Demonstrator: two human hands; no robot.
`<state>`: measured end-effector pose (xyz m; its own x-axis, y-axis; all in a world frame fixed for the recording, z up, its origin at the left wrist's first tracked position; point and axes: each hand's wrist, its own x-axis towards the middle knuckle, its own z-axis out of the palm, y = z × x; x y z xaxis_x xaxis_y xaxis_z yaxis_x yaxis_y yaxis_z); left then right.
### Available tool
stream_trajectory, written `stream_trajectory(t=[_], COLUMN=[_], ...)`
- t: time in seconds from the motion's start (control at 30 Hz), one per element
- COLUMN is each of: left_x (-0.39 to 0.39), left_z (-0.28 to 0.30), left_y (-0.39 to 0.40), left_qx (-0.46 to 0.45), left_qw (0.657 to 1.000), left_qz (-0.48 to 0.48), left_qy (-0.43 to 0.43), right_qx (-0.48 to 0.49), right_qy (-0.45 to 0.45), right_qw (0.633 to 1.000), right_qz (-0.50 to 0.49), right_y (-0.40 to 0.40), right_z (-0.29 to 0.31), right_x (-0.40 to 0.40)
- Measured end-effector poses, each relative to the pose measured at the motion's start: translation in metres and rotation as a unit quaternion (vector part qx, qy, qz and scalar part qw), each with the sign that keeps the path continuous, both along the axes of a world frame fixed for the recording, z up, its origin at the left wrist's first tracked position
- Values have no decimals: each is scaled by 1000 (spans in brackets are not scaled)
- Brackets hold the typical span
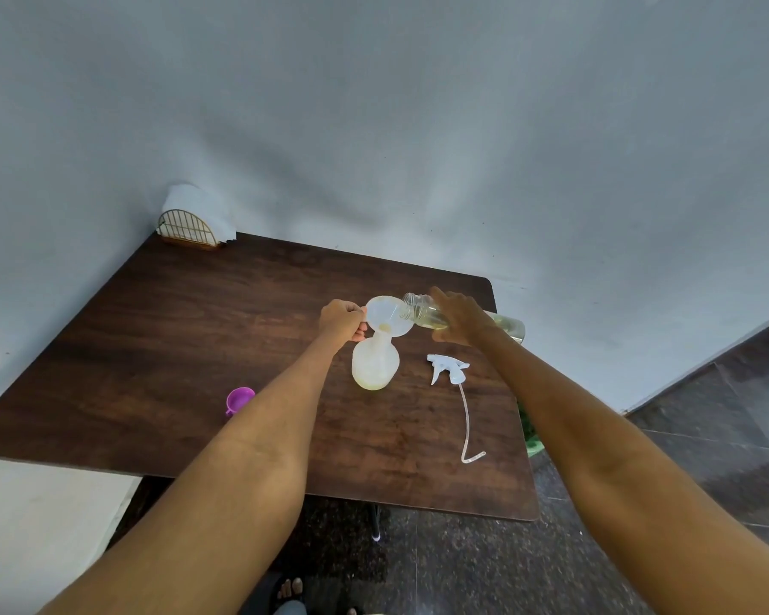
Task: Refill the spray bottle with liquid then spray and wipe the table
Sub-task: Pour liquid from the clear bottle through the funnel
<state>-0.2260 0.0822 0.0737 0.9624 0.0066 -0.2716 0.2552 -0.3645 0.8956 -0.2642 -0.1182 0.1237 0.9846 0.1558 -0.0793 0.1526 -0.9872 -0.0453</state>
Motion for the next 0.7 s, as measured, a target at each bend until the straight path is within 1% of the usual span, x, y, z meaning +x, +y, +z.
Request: stream_trajectory(t=[0.13, 0.7], left_x=[-1, -1], left_z=[0, 0], left_y=[2, 0], left_qx=[-23, -8], left_qw=[1000, 1000], left_qz=[-4, 0], left_qy=[8, 6], right_qx=[-7, -8], right_qy=[5, 7], right_qw=[1000, 1000], right_qz=[-3, -1], right_y=[0, 1], right_z=[0, 0], right_x=[0, 0])
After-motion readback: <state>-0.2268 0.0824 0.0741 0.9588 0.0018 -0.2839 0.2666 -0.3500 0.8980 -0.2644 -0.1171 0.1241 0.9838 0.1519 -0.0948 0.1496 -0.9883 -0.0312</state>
